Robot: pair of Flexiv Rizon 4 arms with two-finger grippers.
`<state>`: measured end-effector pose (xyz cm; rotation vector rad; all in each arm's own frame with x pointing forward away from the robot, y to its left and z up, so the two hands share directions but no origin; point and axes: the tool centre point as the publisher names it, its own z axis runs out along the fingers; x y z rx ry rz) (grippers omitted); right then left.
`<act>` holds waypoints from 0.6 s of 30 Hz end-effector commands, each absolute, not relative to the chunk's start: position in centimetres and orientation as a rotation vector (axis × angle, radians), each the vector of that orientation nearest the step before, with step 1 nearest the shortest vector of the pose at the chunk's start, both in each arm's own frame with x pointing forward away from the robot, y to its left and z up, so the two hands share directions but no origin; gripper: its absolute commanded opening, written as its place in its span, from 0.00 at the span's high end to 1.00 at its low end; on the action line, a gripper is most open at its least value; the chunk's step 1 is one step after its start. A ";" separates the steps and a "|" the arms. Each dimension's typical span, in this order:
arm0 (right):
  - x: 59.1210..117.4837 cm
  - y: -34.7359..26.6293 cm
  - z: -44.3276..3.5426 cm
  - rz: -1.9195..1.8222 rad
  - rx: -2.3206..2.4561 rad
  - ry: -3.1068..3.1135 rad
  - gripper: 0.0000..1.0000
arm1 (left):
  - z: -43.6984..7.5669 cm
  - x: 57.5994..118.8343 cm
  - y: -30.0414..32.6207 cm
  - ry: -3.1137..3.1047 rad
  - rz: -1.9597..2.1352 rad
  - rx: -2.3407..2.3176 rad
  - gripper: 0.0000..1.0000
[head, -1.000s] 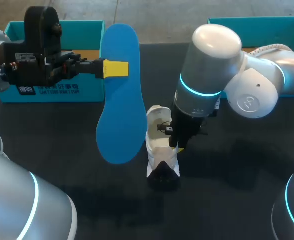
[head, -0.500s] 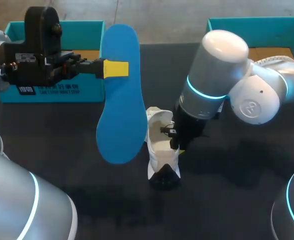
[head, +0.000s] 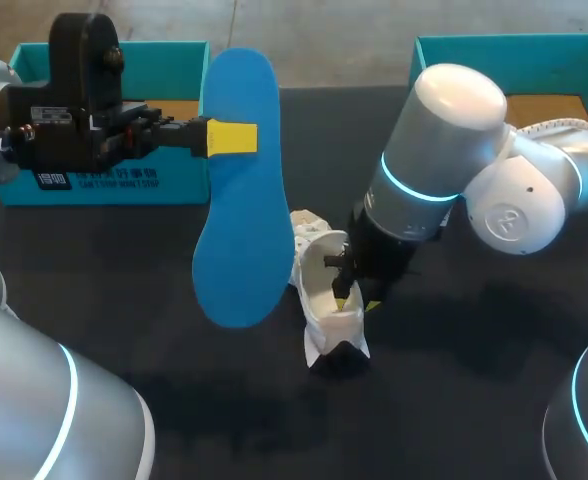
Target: Take the shoe out of the shoebox, open the shoe tongue, remove and reinsert the insole, then place the shoe into the shoebox
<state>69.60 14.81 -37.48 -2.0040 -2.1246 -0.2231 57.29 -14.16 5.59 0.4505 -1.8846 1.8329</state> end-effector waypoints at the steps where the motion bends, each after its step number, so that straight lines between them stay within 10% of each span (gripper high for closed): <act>1: 68.6 14.2 -35.8 -0.245 -2.011 -2.128 0.00 | 5.6 57.3 -14.2 -1.885 1.834 0.450 1.00; 18: 67.5 12.8 -31.3 -0.670 -1.778 -2.075 0.00 | 5.6 57.3 -14.2 -1.885 1.834 0.450 1.00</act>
